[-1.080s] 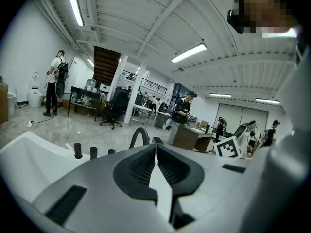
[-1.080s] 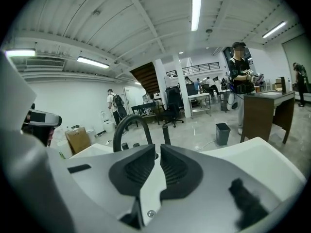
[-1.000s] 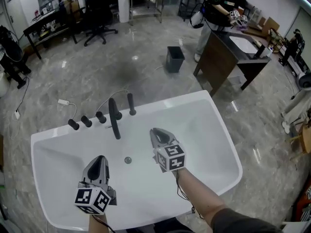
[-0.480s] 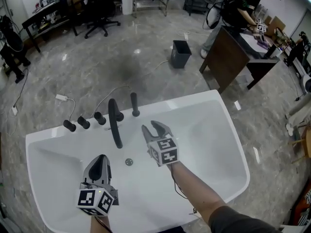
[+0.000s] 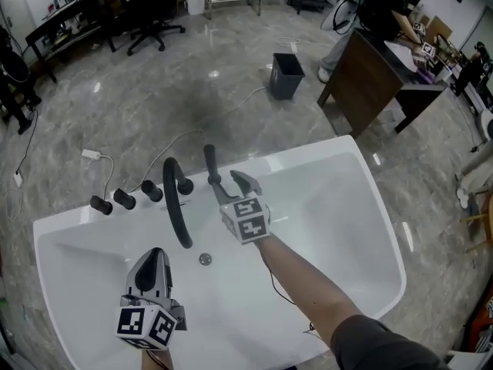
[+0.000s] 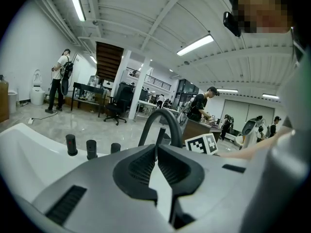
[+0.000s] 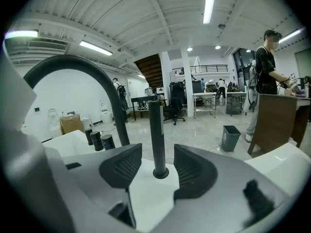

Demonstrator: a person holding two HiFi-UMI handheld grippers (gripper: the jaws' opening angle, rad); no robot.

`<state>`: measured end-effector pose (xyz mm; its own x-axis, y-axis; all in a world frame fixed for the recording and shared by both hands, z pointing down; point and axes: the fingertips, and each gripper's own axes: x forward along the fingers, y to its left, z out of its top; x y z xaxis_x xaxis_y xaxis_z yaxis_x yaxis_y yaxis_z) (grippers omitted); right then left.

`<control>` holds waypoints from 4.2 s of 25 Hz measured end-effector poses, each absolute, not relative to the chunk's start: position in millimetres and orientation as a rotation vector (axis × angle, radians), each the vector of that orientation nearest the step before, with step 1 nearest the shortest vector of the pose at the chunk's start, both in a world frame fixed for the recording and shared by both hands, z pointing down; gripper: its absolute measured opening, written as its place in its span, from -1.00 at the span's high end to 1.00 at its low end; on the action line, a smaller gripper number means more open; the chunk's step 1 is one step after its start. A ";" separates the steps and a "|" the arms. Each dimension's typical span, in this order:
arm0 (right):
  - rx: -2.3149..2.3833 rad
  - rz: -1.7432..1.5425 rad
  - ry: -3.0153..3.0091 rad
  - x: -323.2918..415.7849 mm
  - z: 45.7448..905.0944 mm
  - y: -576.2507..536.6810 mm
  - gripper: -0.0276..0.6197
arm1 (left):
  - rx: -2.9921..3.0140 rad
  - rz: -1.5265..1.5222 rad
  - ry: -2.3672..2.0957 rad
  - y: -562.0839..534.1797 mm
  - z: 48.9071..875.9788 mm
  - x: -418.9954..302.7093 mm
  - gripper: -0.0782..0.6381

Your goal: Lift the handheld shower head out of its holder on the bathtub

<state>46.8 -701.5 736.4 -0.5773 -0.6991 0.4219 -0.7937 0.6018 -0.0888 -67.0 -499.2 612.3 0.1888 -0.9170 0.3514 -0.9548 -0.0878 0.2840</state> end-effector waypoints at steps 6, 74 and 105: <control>1.185 0.406 -2.472 26.1 761.6 -723.6 0.30 | 2.037 0.104 -1.724 -507.4 630.8 -72.2 0.71; 1.742 -0.111 -2.689 132.9 299.3 -246.3 0.48 | 2.387 -0.135 -1.480 -168.1 375.5 -82.1 0.71; 1.711 0.138 -2.526 138.7 405.2 -138.3 0.48 | 2.442 -0.060 -1.407 -91.4 390.5 -58.9 0.71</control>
